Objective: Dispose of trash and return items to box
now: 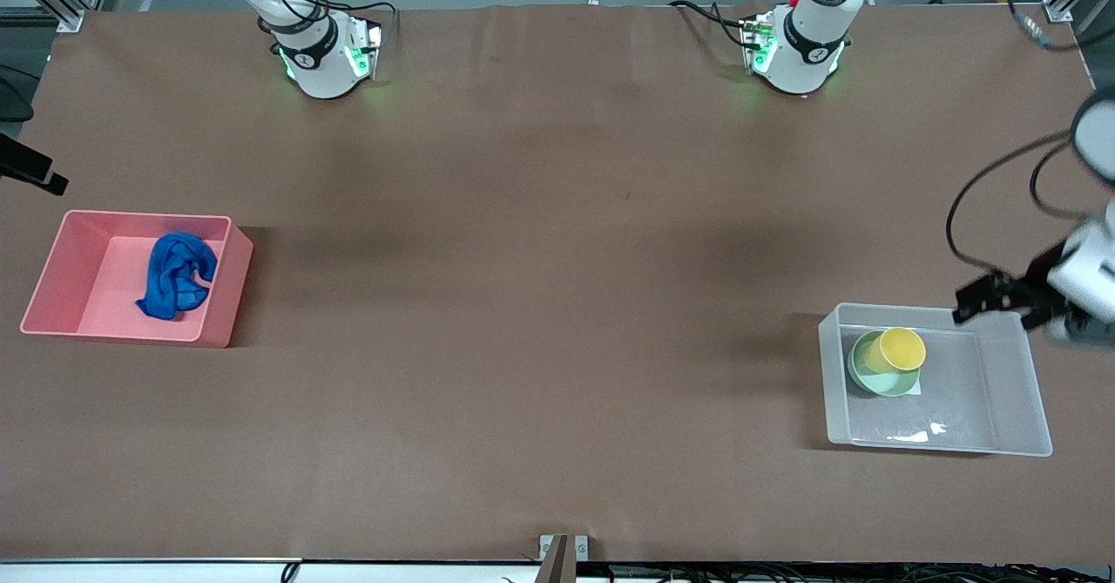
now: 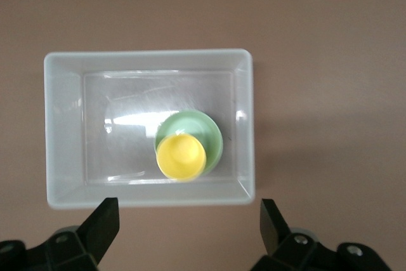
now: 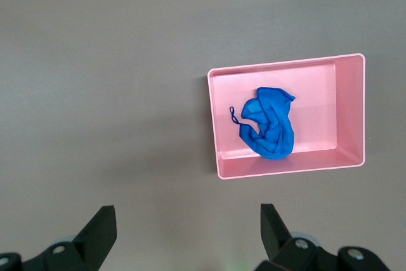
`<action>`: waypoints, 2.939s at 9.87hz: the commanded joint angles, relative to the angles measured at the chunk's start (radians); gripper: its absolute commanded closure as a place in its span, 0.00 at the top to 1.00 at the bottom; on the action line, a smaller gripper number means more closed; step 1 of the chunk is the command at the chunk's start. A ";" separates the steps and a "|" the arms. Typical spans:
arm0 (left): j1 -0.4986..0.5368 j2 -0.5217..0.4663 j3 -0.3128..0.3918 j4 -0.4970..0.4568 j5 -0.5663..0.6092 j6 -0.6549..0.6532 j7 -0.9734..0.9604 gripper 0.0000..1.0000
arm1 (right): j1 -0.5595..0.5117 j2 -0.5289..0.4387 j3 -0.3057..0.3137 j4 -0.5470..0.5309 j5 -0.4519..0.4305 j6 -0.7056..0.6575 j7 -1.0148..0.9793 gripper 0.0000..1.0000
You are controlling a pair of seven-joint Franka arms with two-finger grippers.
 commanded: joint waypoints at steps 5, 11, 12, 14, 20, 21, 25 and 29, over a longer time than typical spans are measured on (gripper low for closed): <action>0.005 -0.188 -0.106 0.071 0.064 -0.347 -0.187 1.00 | -0.006 0.000 0.003 0.004 -0.006 -0.008 -0.014 1.00; 0.005 -0.131 -0.126 0.256 0.067 -0.536 -0.196 1.00 | -0.007 0.000 0.001 0.003 -0.006 -0.008 -0.014 1.00; 0.005 -0.134 -0.132 0.247 0.067 -0.536 -0.196 1.00 | -0.007 0.000 0.001 0.003 -0.006 -0.008 -0.014 1.00; 0.007 -0.133 -0.134 0.247 0.067 -0.538 -0.198 1.00 | -0.007 0.000 0.001 0.003 -0.006 -0.008 -0.014 1.00; 0.005 -0.123 -0.134 0.244 0.093 -0.538 -0.175 1.00 | -0.007 0.000 0.001 0.003 -0.006 -0.008 -0.014 1.00; 0.005 -0.123 -0.137 0.244 0.095 -0.538 -0.175 1.00 | -0.007 0.000 0.001 0.003 -0.006 -0.008 -0.014 1.00; 0.002 -0.122 -0.137 0.244 0.084 -0.547 -0.169 1.00 | -0.007 -0.002 0.001 -0.007 -0.006 -0.008 -0.015 1.00; 0.002 -0.120 -0.140 0.245 0.086 -0.550 -0.169 1.00 | -0.007 -0.002 0.001 -0.007 -0.006 -0.008 -0.014 1.00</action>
